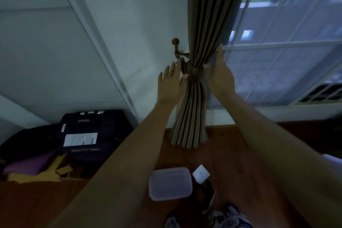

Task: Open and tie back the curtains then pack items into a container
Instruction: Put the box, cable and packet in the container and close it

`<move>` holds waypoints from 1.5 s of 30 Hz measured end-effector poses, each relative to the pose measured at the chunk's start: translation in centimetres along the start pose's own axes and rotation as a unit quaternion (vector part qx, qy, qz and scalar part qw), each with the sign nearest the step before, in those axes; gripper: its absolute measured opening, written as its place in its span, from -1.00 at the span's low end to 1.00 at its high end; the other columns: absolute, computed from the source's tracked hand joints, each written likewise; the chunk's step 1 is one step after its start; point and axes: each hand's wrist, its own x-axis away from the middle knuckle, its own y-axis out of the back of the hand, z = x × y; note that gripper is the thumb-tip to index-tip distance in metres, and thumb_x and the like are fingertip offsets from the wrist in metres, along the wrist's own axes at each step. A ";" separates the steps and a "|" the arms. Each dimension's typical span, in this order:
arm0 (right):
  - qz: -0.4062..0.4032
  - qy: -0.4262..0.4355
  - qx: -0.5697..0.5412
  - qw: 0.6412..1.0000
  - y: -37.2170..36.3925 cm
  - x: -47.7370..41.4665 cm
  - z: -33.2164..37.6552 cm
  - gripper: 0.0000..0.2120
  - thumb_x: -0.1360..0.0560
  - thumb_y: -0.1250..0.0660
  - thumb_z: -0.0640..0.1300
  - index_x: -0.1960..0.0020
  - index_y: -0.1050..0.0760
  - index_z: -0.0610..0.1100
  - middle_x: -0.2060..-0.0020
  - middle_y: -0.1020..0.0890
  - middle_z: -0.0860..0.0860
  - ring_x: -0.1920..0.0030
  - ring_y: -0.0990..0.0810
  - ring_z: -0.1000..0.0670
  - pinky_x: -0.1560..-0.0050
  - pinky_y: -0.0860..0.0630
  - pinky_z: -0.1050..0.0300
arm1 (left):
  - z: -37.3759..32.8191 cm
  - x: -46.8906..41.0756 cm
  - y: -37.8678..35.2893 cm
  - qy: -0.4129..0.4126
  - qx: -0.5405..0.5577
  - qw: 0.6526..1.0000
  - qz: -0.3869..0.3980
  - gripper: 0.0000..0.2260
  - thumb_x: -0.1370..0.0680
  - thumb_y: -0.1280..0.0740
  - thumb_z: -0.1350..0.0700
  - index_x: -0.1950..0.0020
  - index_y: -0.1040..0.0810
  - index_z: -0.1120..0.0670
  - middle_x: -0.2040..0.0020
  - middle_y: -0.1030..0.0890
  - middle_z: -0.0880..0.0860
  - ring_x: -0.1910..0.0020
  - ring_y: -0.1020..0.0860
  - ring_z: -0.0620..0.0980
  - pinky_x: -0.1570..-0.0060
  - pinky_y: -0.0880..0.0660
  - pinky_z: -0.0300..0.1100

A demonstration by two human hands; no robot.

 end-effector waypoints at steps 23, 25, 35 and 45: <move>0.392 -0.085 0.178 0.899 -27.1 39.4 -31.7 -0.24 -0.54 -0.10 0.32 -0.58 0.09 0.02 -0.57 -0.01 0.00 -0.56 0.09 -0.05 -0.51 0.07 -0.14 | 22.7 39.5 -31.1 0.262 -0.033 0.936 0.234 -0.35 -0.61 -0.04 -0.20 -0.57 0.17 0.03 -0.59 0.10 0.02 -0.56 0.12 0.04 -0.49 0.17 0.05; 0.385 -0.084 0.171 0.903 -31.2 41.8 -35.3 -0.26 -0.54 -0.13 0.29 -0.58 0.04 0.00 -0.56 -0.07 -0.03 -0.56 0.04 -0.08 -0.50 0.04 -0.16 | 25.4 41.6 -35.7 0.250 -0.037 0.939 0.234 -0.33 -0.61 -0.05 -0.22 -0.57 0.18 0.03 -0.59 0.11 0.01 -0.56 0.12 0.03 -0.49 0.17 0.05; 0.296 -0.079 0.064 0.950 -49.0 51.3 -49.3 -0.35 -0.58 -0.21 0.09 -0.56 -0.04 -0.08 -0.55 -0.14 -0.06 -0.51 -0.16 -0.08 -0.43 -0.26 -0.18 | 38.7 47.8 -55.8 0.231 -0.040 0.957 0.173 -0.38 -0.62 -0.09 -0.17 -0.57 0.14 -0.03 -0.58 0.16 0.11 -0.55 0.12 0.14 -0.48 0.10 0.15; 0.119 -0.147 -0.129 0.973 -52.9 55.9 -51.8 -0.41 -0.58 -0.28 0.03 -0.53 -0.14 -0.02 -0.42 -0.37 -0.01 -0.39 -0.37 -0.02 -0.36 -0.38 -0.18 | 42.8 52.7 -59.1 0.283 0.031 0.958 0.011 -0.45 -0.63 -0.15 -0.07 -0.57 -0.03 0.01 -0.58 -0.03 0.08 -0.52 -0.12 0.10 -0.43 -0.25 0.04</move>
